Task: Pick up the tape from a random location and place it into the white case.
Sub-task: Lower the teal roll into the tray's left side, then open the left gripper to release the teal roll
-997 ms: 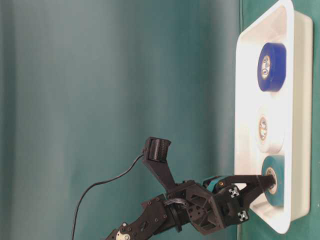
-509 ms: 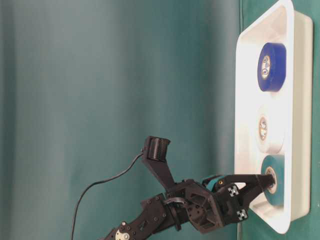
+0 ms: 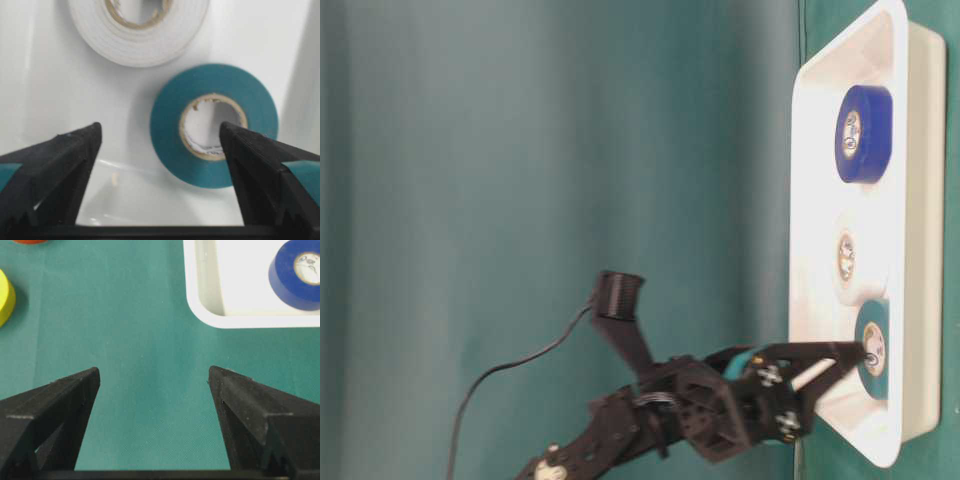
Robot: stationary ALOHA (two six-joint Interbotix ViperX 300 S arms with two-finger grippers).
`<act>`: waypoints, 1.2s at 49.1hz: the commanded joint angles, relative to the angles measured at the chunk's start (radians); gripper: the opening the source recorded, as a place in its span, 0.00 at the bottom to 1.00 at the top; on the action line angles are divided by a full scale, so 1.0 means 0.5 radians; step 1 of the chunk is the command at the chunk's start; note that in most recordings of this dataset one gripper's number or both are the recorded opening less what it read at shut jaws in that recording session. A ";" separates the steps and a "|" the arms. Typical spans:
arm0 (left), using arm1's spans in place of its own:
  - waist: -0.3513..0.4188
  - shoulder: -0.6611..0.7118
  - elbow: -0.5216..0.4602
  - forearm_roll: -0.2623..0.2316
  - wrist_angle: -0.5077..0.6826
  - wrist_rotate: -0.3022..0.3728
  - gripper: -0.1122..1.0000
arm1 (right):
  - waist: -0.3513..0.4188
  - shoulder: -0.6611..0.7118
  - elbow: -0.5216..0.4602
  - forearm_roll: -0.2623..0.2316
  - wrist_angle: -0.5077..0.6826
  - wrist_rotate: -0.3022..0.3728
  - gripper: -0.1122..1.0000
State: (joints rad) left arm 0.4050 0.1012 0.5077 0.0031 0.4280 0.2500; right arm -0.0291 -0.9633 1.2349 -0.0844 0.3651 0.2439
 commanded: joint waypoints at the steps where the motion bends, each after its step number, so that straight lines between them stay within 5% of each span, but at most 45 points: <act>1: 0.000 -0.153 -0.034 -0.003 -0.003 -0.021 0.94 | 0.003 0.025 -0.046 -0.006 -0.006 0.003 0.85; 31: -0.055 -0.436 0.034 -0.006 0.037 -0.120 0.94 | 0.003 0.025 -0.049 -0.006 -0.006 0.006 0.85; 59: -0.568 -0.506 0.169 -0.006 -0.221 -0.359 0.94 | 0.003 0.021 -0.055 -0.006 -0.009 0.009 0.85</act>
State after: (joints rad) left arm 0.1289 -0.1197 0.5921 0.0015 0.3436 0.0767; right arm -0.0291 -0.9603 1.2349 -0.0859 0.3651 0.2454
